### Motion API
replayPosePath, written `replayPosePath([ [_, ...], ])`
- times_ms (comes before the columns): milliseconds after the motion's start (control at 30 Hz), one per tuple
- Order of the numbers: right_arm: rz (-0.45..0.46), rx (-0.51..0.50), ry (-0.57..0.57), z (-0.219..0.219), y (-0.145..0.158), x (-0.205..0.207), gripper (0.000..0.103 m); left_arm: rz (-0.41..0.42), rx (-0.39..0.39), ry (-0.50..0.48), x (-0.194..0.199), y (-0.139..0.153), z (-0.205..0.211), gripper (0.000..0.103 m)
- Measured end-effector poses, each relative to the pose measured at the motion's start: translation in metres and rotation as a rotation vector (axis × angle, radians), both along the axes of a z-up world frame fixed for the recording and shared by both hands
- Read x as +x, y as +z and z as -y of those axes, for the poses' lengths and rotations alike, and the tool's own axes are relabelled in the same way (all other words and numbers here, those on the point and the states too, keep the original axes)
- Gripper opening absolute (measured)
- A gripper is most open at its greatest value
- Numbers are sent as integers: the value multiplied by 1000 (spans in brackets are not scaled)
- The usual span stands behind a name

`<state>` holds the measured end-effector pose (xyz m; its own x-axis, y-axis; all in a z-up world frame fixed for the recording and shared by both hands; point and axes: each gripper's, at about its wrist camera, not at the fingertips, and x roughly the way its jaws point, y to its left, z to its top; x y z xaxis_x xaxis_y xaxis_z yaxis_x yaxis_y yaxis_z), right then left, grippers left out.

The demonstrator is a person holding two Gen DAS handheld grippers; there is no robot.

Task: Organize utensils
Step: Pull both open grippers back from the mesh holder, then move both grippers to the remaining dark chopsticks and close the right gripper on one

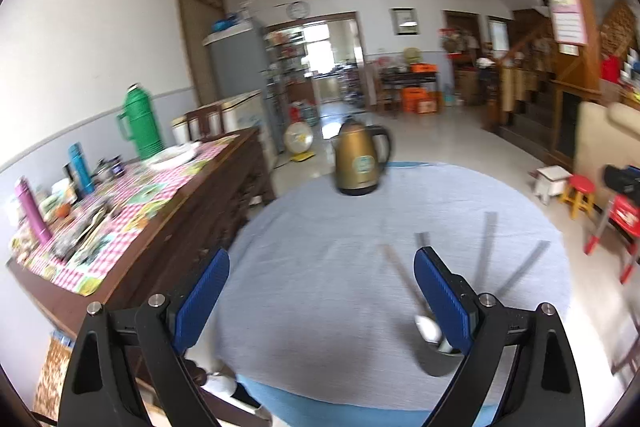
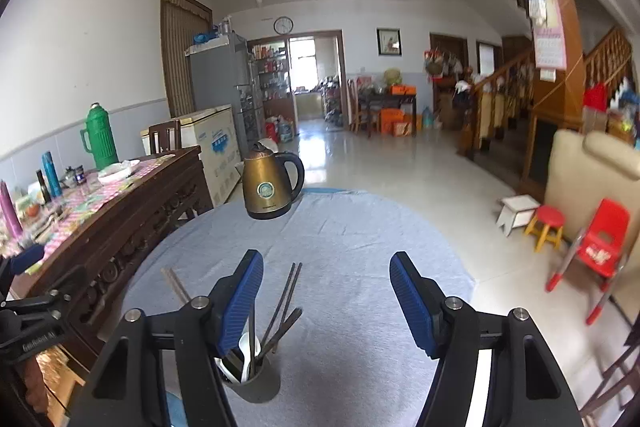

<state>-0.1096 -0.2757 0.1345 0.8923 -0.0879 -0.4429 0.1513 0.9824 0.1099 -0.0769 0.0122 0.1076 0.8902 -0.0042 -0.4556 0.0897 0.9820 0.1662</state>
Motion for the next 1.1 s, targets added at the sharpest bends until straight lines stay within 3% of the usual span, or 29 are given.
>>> replayPosePath([
  [233,-100,211,46,67,-25,79,70,-83,-6,186,63,-30,-69,94],
  [433,-311,338,102,105,-91,177,65,-241,-16,256,131,-88,-96,94],
  [600,-503,346,182,82,-163,255,48,-379,-65,234,173,-133,-88,94],
  [700,-570,351,223,61,-197,293,46,-437,-57,216,187,-157,-75,94],
  [800,-621,370,251,42,-227,332,37,-479,-35,190,192,-175,-63,94],
  [1100,-700,392,203,19,-268,395,25,-537,-6,197,215,-205,-65,94],
])
